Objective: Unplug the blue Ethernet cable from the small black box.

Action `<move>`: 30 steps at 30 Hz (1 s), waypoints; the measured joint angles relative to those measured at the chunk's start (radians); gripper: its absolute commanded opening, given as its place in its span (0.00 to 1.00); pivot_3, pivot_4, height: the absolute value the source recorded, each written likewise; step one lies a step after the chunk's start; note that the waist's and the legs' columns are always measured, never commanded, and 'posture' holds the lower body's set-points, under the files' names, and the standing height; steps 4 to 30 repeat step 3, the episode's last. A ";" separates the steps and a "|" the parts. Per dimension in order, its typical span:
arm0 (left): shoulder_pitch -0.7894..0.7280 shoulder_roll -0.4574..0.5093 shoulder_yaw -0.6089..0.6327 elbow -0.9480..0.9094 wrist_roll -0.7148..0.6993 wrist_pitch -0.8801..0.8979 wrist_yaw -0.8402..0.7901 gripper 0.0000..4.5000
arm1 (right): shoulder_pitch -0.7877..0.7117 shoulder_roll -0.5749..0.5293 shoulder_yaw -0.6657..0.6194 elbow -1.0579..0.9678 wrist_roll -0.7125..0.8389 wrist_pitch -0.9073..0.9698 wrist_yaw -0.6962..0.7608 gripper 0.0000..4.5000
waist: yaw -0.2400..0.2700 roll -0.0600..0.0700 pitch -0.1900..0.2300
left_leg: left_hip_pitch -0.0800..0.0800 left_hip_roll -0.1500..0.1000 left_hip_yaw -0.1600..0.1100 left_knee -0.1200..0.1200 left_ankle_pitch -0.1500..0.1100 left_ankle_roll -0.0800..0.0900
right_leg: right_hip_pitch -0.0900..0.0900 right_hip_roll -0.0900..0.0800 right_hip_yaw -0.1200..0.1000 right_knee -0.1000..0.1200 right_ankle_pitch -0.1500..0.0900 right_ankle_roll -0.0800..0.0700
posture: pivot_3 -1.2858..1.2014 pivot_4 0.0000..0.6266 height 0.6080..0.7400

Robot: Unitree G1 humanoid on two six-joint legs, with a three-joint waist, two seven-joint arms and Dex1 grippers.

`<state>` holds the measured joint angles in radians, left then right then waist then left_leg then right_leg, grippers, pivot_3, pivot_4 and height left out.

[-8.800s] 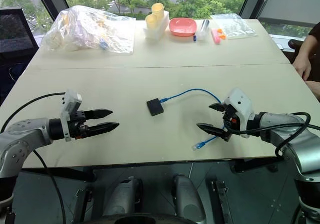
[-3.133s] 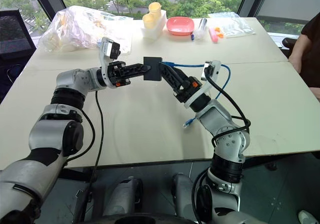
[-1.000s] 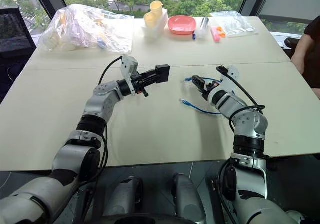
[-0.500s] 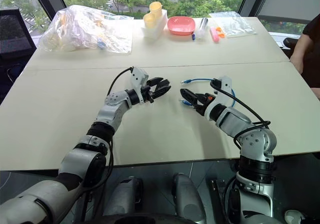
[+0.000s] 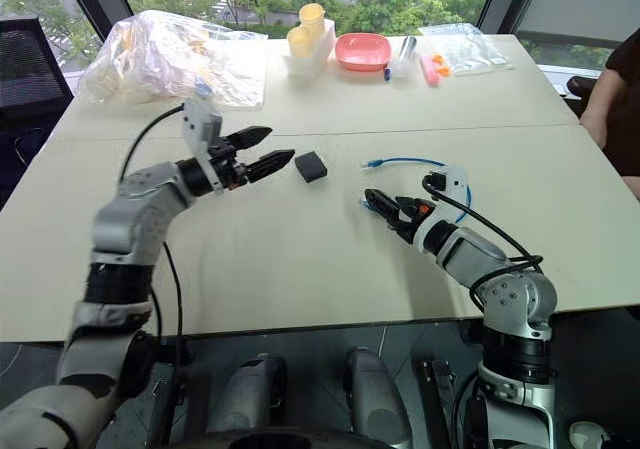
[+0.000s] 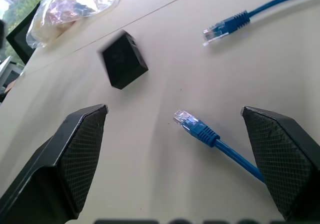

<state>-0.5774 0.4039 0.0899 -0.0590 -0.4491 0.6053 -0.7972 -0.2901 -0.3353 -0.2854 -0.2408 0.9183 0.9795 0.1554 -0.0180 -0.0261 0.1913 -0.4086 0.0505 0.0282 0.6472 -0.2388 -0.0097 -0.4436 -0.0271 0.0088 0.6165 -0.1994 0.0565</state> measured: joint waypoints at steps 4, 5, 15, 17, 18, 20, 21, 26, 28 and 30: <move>0.082 0.044 0.026 -0.110 -0.052 0.109 0.034 0.89 | 0.016 -0.013 0.002 -0.002 -0.003 -0.011 0.034 1.00 | 0.000 0.000 0.000 | 0.000 0.000 0.000 0.000 0.000 0.000 | 0.000 0.000 0.000 0.000 0.000 0.000 | 0.52 0.24 1.00; 0.082 0.044 0.026 -0.110 -0.052 0.109 0.034 0.89 | 0.016 -0.013 0.002 -0.002 -0.003 -0.011 0.034 1.00 | 0.000 0.000 0.000 | 0.000 0.000 0.000 0.000 0.000 0.000 | 0.000 0.000 0.000 0.000 0.000 0.000 | 0.52 0.24 1.00; 0.082 0.044 0.026 -0.110 -0.052 0.109 0.034 0.89 | 0.016 -0.013 0.002 -0.002 -0.003 -0.011 0.034 1.00 | 0.000 0.000 0.000 | 0.000 0.000 0.000 0.000 0.000 0.000 | 0.000 0.000 0.000 0.000 0.000 0.000 | 0.52 0.24 1.00; 0.082 0.044 0.026 -0.110 -0.052 0.109 0.034 0.89 | 0.016 -0.013 0.002 -0.002 -0.003 -0.011 0.034 1.00 | 0.000 0.000 0.000 | 0.000 0.000 0.000 0.000 0.000 0.000 | 0.000 0.000 0.000 0.000 0.000 0.000 | 0.52 0.24 1.00; 0.082 0.044 0.026 -0.110 -0.052 0.109 0.034 0.89 | 0.016 -0.013 0.002 -0.002 -0.003 -0.011 0.034 1.00 | 0.000 0.000 0.000 | 0.000 0.000 0.000 0.000 0.000 0.000 | 0.000 0.000 0.000 0.000 0.000 0.000 | 0.52 0.24 1.00; 0.082 0.044 0.026 -0.110 -0.052 0.109 0.034 0.89 | 0.016 -0.013 0.002 -0.002 -0.003 -0.011 0.034 1.00 | 0.000 0.000 0.000 | 0.000 0.000 0.000 0.000 0.000 0.000 | 0.000 0.000 0.000 0.000 0.000 0.000 | 0.52 0.24 1.00; 0.082 0.044 0.026 -0.110 -0.052 0.109 0.034 0.89 | 0.016 -0.013 0.002 -0.002 -0.003 -0.011 0.034 1.00 | 0.000 0.000 0.000 | 0.000 0.000 0.000 0.000 0.000 0.000 | 0.000 0.000 0.000 0.000 0.000 0.000 | 0.52 0.24 1.00; 0.082 0.044 0.026 -0.110 -0.052 0.109 0.034 0.89 | 0.016 -0.013 0.002 -0.002 -0.003 -0.011 0.034 1.00 | 0.000 0.000 0.000 | 0.000 0.000 0.000 0.000 0.000 0.000 | 0.000 0.000 0.000 0.000 0.000 0.000 | 0.52 0.24 1.00; 0.082 0.044 0.026 -0.110 -0.052 0.109 0.034 0.89 | 0.016 -0.013 0.002 -0.002 -0.003 -0.011 0.034 1.00 | 0.000 0.000 0.000 | 0.000 0.000 0.000 0.000 0.000 0.000 | 0.000 0.000 0.000 0.000 0.000 0.000 | 0.52 0.24 1.00; 0.082 0.044 0.026 -0.110 -0.052 0.109 0.034 0.89 | 0.016 -0.013 0.002 -0.002 -0.003 -0.011 0.034 1.00 | 0.000 0.000 0.000 | 0.000 0.000 0.000 0.000 0.000 0.000 | 0.000 0.000 0.000 0.000 0.000 0.000 | 0.52 0.24 1.00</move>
